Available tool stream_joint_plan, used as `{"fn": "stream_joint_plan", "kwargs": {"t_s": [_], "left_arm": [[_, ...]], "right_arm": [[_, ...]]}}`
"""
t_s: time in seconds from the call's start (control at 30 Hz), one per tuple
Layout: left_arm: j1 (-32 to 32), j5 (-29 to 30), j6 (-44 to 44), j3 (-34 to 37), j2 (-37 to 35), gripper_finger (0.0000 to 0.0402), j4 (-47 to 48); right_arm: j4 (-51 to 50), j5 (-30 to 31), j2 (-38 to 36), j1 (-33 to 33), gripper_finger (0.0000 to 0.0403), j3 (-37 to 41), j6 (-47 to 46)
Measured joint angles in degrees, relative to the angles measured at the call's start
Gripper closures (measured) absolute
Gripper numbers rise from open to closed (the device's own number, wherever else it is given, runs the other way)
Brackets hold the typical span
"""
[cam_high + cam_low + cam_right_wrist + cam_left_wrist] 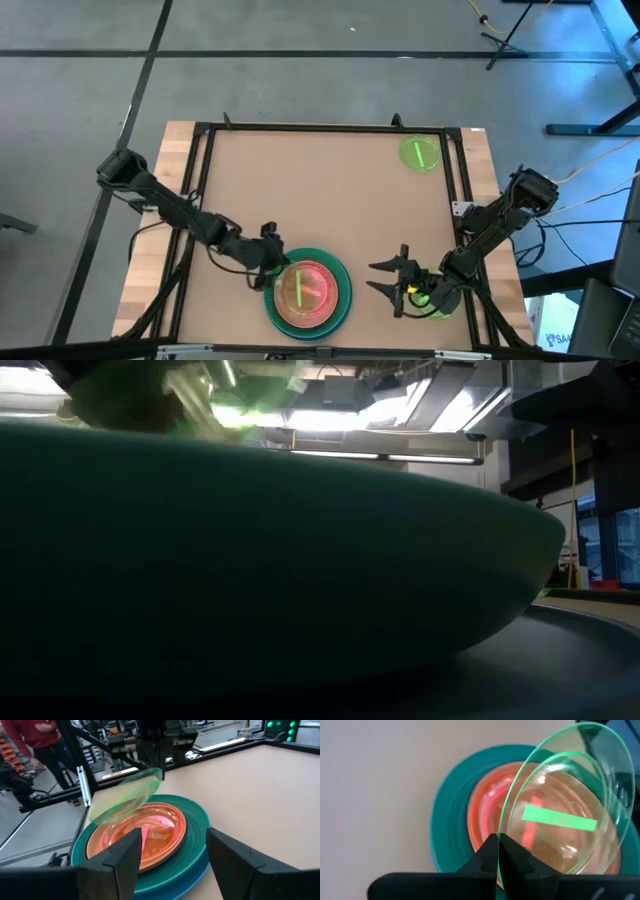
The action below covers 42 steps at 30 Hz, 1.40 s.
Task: Stack plastic plates
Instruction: Stack the light green plate on top of the light pink plate, then stack the light green plate on top of the light green plate
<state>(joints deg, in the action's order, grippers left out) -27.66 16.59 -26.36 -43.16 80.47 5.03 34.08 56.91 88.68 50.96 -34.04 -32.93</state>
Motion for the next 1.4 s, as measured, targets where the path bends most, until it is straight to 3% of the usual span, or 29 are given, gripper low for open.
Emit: {"fn": "stream_joint_plan", "kwargs": {"t_s": [0.23, 0.4, 0.57, 0.73, 0.9, 1.1, 1.27, 1.4], "left_arm": [[2.8, 0.4, 5.0, 0.0, 2.0, 0.0343, -0.9], [2.5, 0.1, 14.8, 0.1, 2.0, 0.0298, -1.7], [-0.4, -0.3, 24.7, 6.4, 2.0, 0.0290, -18.2], [-1.1, -3.0, 26.2, 19.4, 0.9, 0.0290, -44.9], [-1.0, -1.9, 24.4, 29.1, -1.0, 0.0290, -63.1], [-0.6, -0.1, 25.4, 37.1, -1.4, 0.0289, -76.0], [1.4, 1.0, 23.7, 42.4, -1.4, 0.0289, -82.2], [2.9, 1.0, 22.6, 42.8, -1.4, 0.0289, -81.3]], "right_arm": [[0.2, 2.4, 0.0, -0.5, 0.0189, 0.0, 0.1], [-0.4, 2.5, 0.0, -3.6, 0.0189, 0.0, 0.2], [-4.5, 2.4, 0.0, -10.4, 0.0189, 0.0, 0.4], [-14.6, -2.4, -0.9, -21.2, 0.0189, 0.0, 0.6], [-28.9, -3.9, -5.4, -33.2, 0.0189, 0.0, 0.6], [-47.0, -6.5, -10.7, -51.2, 0.0189, 0.0, 1.3], [-51.4, -17.3, -10.2, -68.3, 0.0189, 0.0, 6.7], [-50.8, -25.1, -9.2, -78.5, 0.0189, 0.0, 10.9]]}}
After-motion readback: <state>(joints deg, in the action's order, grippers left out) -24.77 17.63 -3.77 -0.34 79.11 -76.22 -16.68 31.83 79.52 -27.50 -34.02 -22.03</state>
